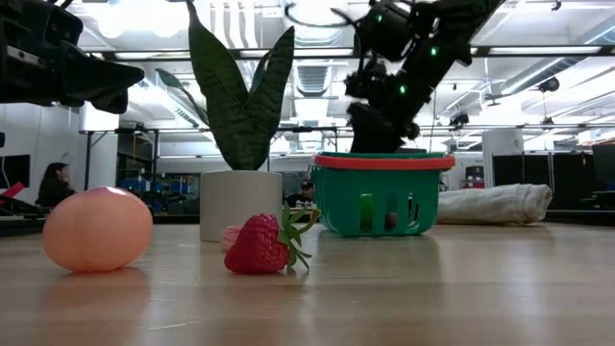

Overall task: Build produce basket
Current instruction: Put the melon into the basket

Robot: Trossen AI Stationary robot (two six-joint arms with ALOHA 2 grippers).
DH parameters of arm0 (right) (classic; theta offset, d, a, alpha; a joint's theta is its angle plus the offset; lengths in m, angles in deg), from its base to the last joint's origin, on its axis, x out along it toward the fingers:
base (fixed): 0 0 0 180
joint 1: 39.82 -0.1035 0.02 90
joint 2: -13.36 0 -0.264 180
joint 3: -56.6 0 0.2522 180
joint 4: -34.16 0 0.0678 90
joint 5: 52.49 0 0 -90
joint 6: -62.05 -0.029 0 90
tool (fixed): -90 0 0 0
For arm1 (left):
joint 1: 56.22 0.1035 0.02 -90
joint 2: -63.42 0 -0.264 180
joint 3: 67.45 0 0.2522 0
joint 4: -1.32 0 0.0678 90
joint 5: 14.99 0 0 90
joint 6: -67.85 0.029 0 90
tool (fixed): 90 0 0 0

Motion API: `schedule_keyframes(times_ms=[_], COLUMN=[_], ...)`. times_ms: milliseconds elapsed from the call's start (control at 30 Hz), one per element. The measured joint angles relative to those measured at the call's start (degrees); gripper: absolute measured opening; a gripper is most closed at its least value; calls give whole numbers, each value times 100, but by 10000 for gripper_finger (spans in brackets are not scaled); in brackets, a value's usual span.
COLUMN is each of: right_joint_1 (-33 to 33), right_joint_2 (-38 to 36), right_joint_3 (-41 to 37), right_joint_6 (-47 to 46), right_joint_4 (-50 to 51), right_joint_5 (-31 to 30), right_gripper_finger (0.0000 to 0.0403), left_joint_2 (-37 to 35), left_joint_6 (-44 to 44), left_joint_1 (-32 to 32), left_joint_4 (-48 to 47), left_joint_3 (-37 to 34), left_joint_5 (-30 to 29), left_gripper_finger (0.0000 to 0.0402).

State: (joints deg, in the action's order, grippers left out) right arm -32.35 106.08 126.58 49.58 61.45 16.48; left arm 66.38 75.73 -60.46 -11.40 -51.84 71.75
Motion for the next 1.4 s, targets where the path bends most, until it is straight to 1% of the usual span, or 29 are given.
schedule_keyframes(times_ms=[233,500,600,733,900,1000,1133,1233,1333,1400], right_joint_1=[-352,-1033,-1371,-1793,-1924,-1926,-1922,-1839,-1645,-1460], right_joint_2=[-702,-1848,-2268,-2848,-3659,-4110,-4446,-4449,-4267,-4103], right_joint_3=[86,74,48,-176,-862,-1608,-2702,-3453,-4020,-4263], right_joint_6=[531,923,1229,1675,1383,1191,1159,1197,1341,1472], right_joint_4=[-45,172,255,361,299,-246,-1403,-2643,-3910,-4435], right_joint_5=[129,1335,1551,1565,1497,1421,1213,1199,1200,1200], right_gripper_finger=[257,247,246,241,211,181,128,80,32,15], left_joint_2=[6,0,0,0,-7,-1,-2,-4,-3,-7], left_joint_6=[0,0,0,0,0,0,0,0,0,0], left_joint_1=[1,0,1,1,1,0,1,1,0,1], left_joint_4=[-1,-2,2,0,0,1,0,0,-4,2], left_joint_3=[0,0,0,0,0,0,0,0,0,0], left_joint_5=[1,-1,-1,-1,-1,-1,-1,-1,-1,-1], left_gripper_finger=[0,0,0,0,0,0,0,0,0,0])
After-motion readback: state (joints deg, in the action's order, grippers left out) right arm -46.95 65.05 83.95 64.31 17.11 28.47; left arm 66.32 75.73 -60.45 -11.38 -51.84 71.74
